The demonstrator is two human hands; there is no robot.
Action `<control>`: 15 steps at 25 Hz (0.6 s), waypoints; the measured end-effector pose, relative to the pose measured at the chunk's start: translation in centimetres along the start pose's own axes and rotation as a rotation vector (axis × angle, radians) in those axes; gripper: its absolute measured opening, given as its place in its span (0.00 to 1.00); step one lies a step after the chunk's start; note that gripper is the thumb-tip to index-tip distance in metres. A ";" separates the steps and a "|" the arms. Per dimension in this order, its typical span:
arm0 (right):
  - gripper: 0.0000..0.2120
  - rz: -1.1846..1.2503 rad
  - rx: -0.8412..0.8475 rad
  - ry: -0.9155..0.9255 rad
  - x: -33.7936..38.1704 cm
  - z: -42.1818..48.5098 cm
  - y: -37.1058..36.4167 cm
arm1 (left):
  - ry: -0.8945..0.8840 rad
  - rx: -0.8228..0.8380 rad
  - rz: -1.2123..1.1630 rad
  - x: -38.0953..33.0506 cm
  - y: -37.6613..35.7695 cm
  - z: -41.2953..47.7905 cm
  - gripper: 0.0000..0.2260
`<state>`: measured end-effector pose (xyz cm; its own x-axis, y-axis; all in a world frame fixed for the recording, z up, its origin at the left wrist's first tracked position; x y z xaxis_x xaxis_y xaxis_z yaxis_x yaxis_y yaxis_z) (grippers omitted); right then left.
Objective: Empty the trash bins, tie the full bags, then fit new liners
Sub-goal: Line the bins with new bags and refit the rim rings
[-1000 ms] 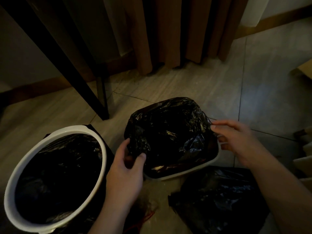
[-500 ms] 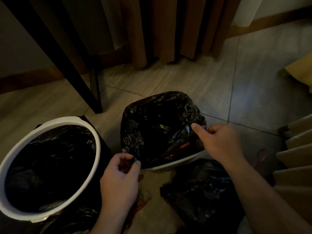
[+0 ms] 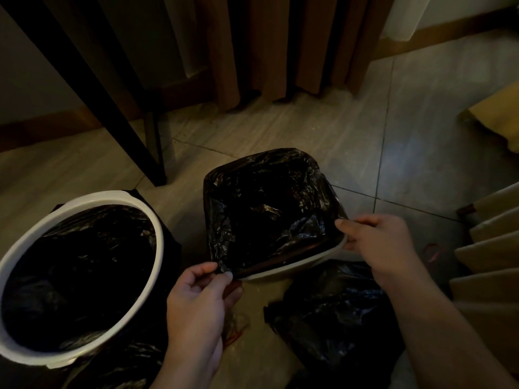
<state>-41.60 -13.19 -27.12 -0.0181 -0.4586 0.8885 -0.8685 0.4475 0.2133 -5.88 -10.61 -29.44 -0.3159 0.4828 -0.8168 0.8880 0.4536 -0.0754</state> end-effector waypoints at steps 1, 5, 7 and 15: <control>0.06 0.068 -0.002 -0.016 -0.4 -0.1 0.1 | 0.002 0.002 -0.024 0.1 0.0 -0.1 0.10; 0.03 0.226 0.005 -0.073 -1.6 -0.2 0.4 | 0.015 0.014 -0.112 0.8 0.1 -0.5 0.11; 0.03 0.281 0.010 -0.105 -2.1 0.0 0.6 | 0.032 0.004 -0.167 1.1 0.1 -0.7 0.10; 0.17 0.393 0.169 -0.134 -2.5 -0.4 -0.5 | -0.005 -0.013 -0.028 -0.2 0.1 0.0 0.09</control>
<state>-40.97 -11.95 -29.33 -0.4170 -0.3795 0.8259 -0.8516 0.4807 -0.2090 -5.72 -10.65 -29.28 -0.3387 0.4657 -0.8176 0.8746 0.4763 -0.0910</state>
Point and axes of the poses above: each hand's wrist, its own z-axis towards the middle knuckle, its own y-axis out of the back of the hand, x = y × z, the point moved 9 cm from there along z, towards the middle knuckle, and after that the axes turned 1 degree about x, right-handed, at the moved point
